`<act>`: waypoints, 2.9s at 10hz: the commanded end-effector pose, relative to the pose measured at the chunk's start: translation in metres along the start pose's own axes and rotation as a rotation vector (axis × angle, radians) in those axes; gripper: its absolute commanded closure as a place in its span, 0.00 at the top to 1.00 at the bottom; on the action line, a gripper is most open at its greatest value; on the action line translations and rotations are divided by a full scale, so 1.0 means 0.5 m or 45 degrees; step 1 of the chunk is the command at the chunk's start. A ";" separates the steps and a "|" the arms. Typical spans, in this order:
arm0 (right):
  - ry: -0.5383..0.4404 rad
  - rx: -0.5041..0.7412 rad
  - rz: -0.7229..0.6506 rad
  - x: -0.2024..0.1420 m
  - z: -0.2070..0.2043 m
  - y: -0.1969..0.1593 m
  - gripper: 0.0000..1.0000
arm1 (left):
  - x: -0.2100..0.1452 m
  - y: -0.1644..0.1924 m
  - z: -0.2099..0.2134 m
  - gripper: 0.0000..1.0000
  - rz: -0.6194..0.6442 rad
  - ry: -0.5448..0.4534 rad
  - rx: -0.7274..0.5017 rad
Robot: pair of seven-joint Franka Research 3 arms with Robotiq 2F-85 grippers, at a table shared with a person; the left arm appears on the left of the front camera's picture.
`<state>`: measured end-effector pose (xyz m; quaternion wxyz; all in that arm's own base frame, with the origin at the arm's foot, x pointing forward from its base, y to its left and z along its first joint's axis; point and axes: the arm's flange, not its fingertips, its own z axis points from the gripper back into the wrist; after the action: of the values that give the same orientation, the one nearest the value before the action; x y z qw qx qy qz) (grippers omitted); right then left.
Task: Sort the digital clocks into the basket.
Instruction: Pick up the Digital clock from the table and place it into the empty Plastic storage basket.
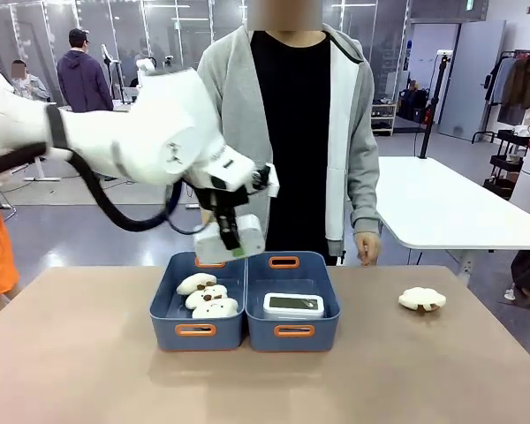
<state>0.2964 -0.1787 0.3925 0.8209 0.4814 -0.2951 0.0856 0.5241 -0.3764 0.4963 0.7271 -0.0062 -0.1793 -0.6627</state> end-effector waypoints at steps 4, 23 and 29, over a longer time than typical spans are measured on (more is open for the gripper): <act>-0.016 0.002 0.011 0.003 0.000 0.003 1.00 | 0.150 0.016 -0.139 0.00 0.163 0.030 -0.183; -0.016 0.002 0.011 0.003 0.000 0.003 1.00 | -0.645 -0.098 0.261 1.00 1.349 -0.615 -0.473; -0.016 0.002 0.011 0.003 0.000 0.003 1.00 | -1.111 -0.362 0.268 1.00 1.890 -1.144 -0.216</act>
<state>0.2962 -0.1791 0.3924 0.8210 0.4812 -0.2953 0.0849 0.3015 0.1764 0.4391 0.8411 -0.4317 -0.3250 0.0256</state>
